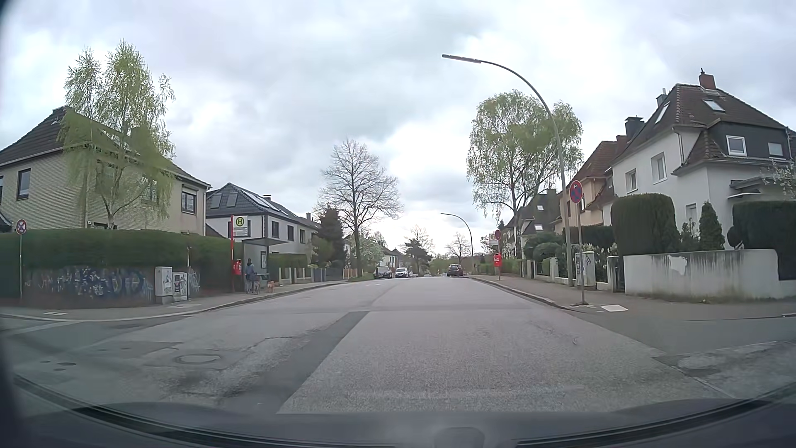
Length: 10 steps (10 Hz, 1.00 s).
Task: Follow the waypoints while adhering to traffic rules and regulations
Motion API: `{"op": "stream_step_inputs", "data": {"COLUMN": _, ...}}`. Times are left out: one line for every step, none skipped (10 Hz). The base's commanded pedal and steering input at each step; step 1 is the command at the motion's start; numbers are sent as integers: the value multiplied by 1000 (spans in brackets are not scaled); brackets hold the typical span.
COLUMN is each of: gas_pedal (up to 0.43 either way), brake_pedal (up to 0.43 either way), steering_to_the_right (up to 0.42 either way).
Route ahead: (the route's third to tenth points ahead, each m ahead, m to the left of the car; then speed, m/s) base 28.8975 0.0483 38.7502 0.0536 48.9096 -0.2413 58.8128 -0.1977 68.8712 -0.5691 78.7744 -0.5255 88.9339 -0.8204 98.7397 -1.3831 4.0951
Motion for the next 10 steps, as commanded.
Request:
{"op": "stream_step_inputs", "data": {"gas_pedal": 268, "brake_pedal": 0, "steering_to_the_right": -3}}
{"op": "stream_step_inputs", "data": {"gas_pedal": 268, "brake_pedal": 0, "steering_to_the_right": -3}}
{"op": "stream_step_inputs", "data": {"gas_pedal": 268, "brake_pedal": 0, "steering_to_the_right": -2}}
{"op": "stream_step_inputs", "data": {"gas_pedal": 268, "brake_pedal": 6, "steering_to_the_right": -2}}
{"op": "stream_step_inputs", "data": {"gas_pedal": 268, "brake_pedal": 0, "steering_to_the_right": -2}}
{"op": "stream_step_inputs", "data": {"gas_pedal": 268, "brake_pedal": 6, "steering_to_the_right": -2}}
{"op": "stream_step_inputs", "data": {"gas_pedal": 268, "brake_pedal": 0, "steering_to_the_right": -2}}
{"op": "stream_step_inputs", "data": {"gas_pedal": 268, "brake_pedal": 0, "steering_to_the_right": -2}}
{"op": "stream_step_inputs", "data": {"gas_pedal": 268, "brake_pedal": 6, "steering_to_the_right": -2}}
{"op": "stream_step_inputs", "data": {"gas_pedal": 268, "brake_pedal": 0, "steering_to_the_right": -1}}
